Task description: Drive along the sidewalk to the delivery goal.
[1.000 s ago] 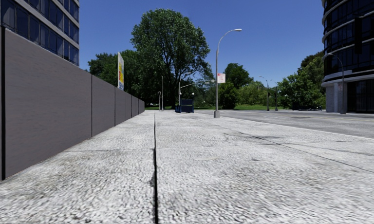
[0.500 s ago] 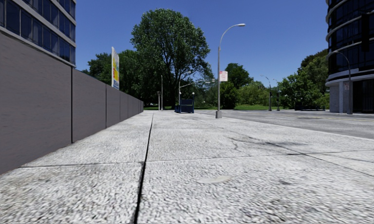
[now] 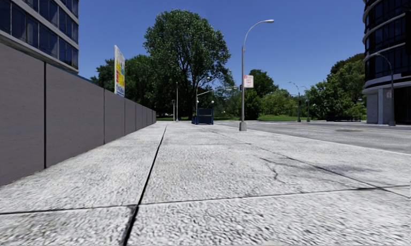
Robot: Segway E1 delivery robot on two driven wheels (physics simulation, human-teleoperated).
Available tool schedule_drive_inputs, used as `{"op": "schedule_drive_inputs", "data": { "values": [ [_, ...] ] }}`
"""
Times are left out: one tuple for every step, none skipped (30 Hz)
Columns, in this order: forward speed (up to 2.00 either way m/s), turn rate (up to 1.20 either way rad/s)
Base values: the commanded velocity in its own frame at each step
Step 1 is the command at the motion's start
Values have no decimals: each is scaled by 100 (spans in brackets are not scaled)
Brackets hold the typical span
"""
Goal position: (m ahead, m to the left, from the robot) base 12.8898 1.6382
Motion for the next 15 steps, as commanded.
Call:
{"op": "schedule_drive_inputs", "data": {
  "values": [
    [170, 6],
    [170, 9],
    [170, 10],
    [170, 10],
    [170, 11],
    [170, 11],
    [170, 16],
    [170, 22],
    [170, 25],
    [170, 26],
    [170, 26],
    [170, 26],
    [170, 26],
    [170, 26],
    [170, 26]
  ]
}}
